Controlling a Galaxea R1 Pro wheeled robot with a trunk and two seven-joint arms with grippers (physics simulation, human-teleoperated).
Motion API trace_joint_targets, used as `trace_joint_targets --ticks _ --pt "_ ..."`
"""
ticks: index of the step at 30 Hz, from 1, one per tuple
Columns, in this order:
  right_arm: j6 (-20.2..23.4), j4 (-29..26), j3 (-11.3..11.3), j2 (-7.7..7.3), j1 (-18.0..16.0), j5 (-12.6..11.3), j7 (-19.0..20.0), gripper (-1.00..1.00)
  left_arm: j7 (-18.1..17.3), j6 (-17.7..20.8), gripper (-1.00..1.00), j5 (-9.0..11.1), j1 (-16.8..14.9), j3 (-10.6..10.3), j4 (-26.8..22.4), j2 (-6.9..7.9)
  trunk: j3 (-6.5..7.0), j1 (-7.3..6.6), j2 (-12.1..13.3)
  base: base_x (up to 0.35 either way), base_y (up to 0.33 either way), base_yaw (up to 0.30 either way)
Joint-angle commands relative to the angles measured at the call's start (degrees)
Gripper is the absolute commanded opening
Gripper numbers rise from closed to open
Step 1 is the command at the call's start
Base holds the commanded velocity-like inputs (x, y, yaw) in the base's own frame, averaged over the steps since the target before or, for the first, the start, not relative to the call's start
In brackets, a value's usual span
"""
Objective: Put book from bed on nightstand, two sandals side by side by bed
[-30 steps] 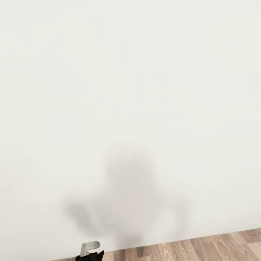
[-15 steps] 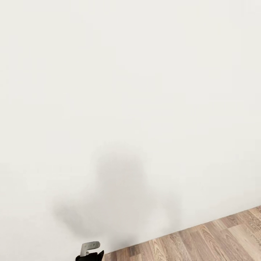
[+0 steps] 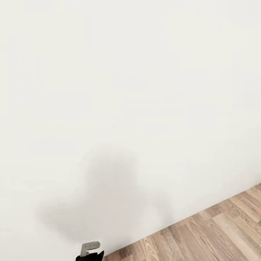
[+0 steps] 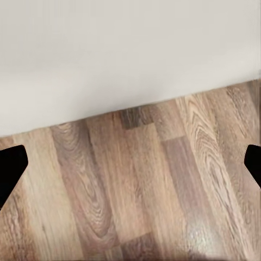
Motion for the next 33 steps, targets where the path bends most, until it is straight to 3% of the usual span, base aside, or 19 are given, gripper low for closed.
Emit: trace_joint_targets --ticks 1,8,33 --pt "0.0 0.2 0.0 -0.02 -0.1 -0.5 0.3 1.0 -0.4 -0.1 1.0 0.3 0.0 0.4 0.1 -0.02 -0.06 0.02 0.0 0.221 0.0 -0.242" --pt "0.0 0.2 0.0 -0.02 -0.1 -0.5 0.3 1.0 -0.4 -0.1 1.0 0.3 0.0 0.4 0.1 -0.04 -0.06 0.02 0.0 0.134 0.0 -0.242" --pt "0.0 0.2 0.0 -0.02 -0.1 -0.5 0.3 1.0 -0.4 0.0 1.0 0.3 0.0 0.4 0.1 -0.13 -0.06 0.02 0.0 0.003 0.0 -0.239"
